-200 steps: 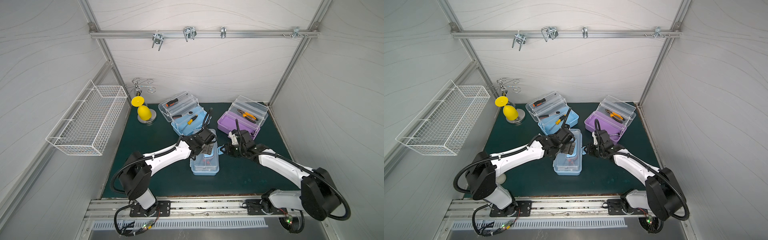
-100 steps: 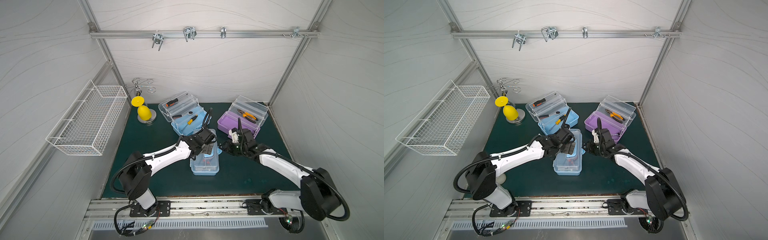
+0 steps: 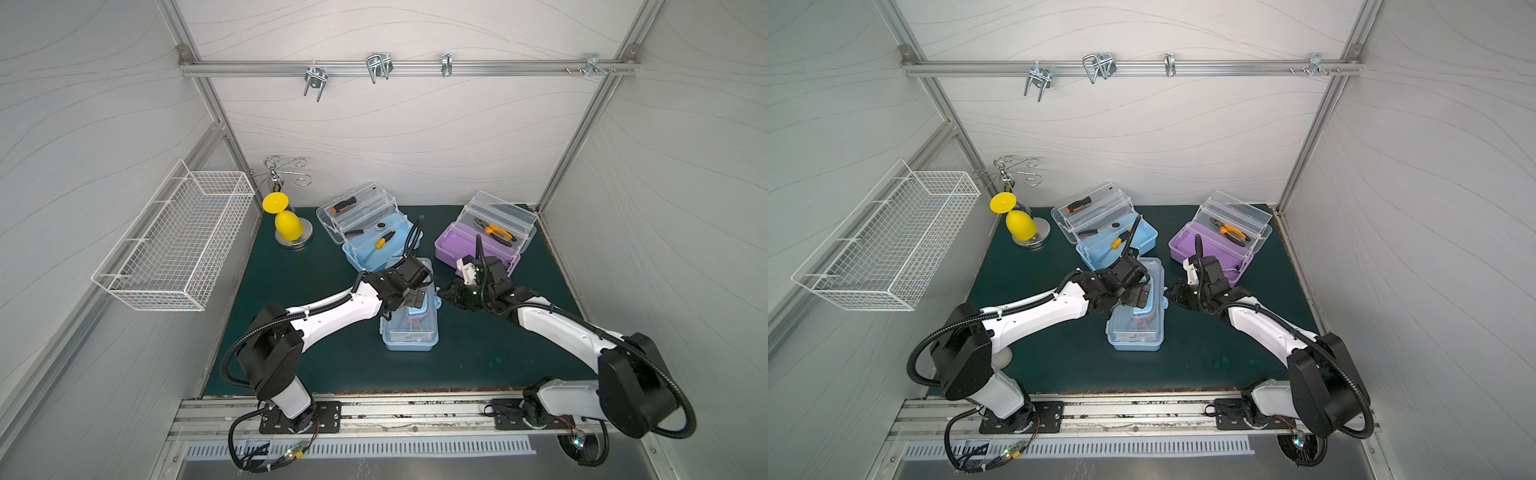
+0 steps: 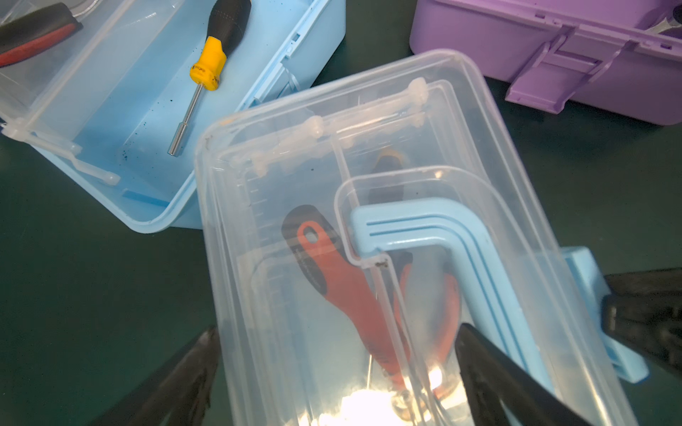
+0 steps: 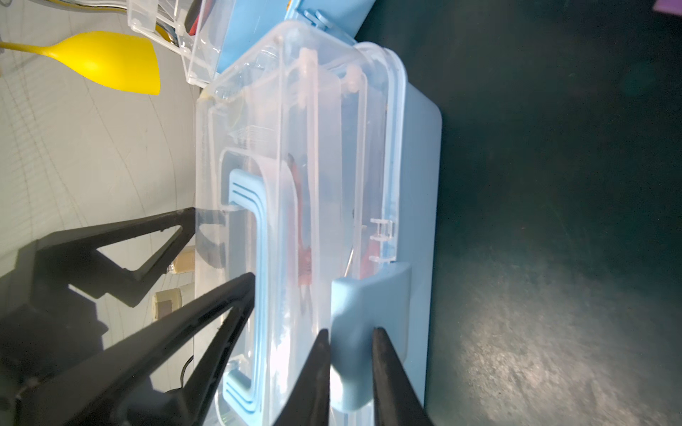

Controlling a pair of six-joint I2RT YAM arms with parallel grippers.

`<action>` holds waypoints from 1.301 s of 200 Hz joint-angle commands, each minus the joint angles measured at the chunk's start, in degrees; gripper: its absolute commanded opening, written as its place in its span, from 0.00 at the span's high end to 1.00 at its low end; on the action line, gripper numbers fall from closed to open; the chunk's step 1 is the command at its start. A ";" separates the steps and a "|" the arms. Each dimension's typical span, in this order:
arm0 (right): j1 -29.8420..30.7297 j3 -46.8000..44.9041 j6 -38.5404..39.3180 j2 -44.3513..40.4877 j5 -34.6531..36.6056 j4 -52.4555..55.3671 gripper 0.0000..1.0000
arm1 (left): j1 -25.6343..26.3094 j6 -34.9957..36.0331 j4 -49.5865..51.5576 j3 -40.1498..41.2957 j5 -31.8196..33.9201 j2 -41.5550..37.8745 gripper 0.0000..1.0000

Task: Close toolboxes
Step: Fasten the toolbox latch on the toolbox.

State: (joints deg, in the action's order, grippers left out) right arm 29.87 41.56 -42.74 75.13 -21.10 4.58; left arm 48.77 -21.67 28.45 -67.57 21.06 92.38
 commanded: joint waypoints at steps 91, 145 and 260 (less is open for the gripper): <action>0.74 1.03 0.36 3.62 -2.12 0.16 0.78 | 0.36 0.87 6.09 2.69 -3.66 3.77 0.01; 2.21 2.56 2.04 4.58 -0.34 2.85 0.78 | 0.35 0.91 6.27 2.76 -3.66 3.83 0.01; 4.35 3.99 5.21 3.73 2.65 7.32 0.75 | 0.32 1.06 6.44 2.50 -3.66 4.08 0.01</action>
State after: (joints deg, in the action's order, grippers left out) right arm 33.36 44.77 -38.04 78.28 -16.56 11.90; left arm 48.73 -21.65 28.40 -67.57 21.06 92.40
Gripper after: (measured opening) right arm 0.260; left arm 0.990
